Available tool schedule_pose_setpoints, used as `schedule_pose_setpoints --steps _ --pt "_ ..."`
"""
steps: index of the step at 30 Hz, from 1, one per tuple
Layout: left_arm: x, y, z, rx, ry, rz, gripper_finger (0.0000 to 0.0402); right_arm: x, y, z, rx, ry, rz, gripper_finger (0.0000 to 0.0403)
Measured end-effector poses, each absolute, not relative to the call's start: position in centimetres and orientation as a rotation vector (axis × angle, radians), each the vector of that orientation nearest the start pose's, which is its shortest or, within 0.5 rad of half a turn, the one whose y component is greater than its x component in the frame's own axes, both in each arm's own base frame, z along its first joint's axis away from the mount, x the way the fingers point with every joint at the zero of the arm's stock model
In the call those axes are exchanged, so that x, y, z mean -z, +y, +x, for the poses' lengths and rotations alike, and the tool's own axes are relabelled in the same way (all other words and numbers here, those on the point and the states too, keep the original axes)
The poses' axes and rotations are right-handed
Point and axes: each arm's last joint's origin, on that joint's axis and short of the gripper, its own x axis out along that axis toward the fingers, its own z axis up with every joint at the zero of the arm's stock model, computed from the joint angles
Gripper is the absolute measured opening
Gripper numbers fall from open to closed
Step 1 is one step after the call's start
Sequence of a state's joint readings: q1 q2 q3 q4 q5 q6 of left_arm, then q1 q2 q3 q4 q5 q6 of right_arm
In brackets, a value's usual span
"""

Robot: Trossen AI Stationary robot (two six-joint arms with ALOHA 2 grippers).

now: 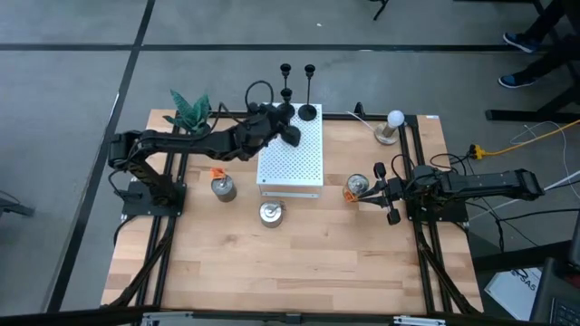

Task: Pick & Place candle stick holders
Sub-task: Put the black candle holder on the shelf

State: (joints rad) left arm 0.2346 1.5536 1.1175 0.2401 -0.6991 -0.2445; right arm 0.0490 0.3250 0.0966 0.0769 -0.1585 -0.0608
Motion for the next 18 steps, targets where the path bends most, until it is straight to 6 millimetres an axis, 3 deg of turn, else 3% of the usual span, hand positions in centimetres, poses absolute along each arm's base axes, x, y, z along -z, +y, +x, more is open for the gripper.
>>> schedule_pose_setpoints --steps 11,18 --pt "-31.0 13.3 33.0 -0.885 -0.002 -0.197 0.0015 -17.6 1.0 11.7 -0.211 0.145 -0.052 0.0039" --pt "-30.6 13.7 33.1 -0.856 0.011 -0.202 0.0015 -17.6 1.0 11.7 -0.211 0.145 -0.052 0.0039"
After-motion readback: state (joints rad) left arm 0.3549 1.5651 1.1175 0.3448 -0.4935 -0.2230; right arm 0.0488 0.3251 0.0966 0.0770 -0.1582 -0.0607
